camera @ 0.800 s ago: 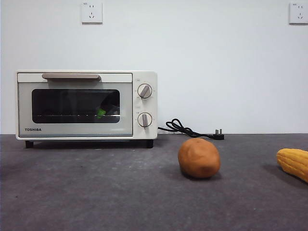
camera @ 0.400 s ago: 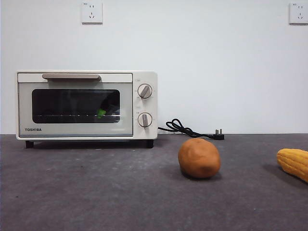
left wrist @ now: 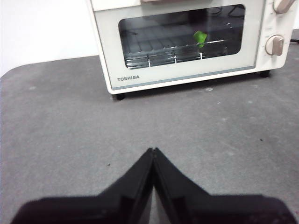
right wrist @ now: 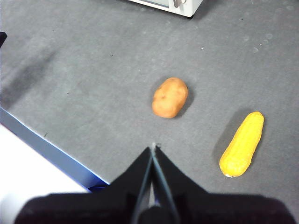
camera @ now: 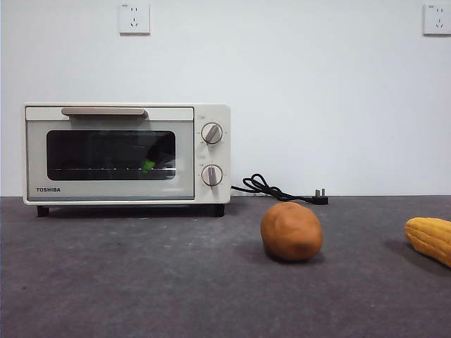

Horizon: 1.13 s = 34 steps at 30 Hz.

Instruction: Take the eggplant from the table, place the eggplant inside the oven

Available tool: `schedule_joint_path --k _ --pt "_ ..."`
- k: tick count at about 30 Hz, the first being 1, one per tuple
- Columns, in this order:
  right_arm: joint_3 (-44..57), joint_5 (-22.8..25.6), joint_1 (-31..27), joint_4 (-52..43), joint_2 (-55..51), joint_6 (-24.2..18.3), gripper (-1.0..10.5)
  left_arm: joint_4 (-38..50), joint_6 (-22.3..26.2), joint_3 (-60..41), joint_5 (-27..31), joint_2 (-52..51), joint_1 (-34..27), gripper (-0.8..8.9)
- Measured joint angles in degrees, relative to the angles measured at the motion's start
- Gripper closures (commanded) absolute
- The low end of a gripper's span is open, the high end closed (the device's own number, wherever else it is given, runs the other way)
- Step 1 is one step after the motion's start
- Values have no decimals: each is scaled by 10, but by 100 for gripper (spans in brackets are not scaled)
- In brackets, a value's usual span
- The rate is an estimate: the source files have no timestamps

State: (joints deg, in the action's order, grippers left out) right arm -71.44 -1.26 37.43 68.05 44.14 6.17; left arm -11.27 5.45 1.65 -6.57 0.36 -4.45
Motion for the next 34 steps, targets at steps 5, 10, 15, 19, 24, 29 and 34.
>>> schedule_joint_path --k 5,10,15,19,24,29,34 --pt "0 0 0 0 0 0 948 0 -5 0 0 0 0 817" --pt "0 0 0 0 0 0 948 0 -6 0 0 0 0 817" --pt "0 0 0 0 0 0 948 0 -6 0 0 0 0 817" --pt "0 0 0 0 0 0 948 0 -6 0 0 1 0 818" --pt "0 0 0 0 0 0 948 0 -6 0 0 2 0 818" --pt "0 0 0 0 0 0 948 0 -6 0 0 2 0 817" --pt "0 47 -14 -5 -7 -21 947 0 -6 0 0 2 0 817"
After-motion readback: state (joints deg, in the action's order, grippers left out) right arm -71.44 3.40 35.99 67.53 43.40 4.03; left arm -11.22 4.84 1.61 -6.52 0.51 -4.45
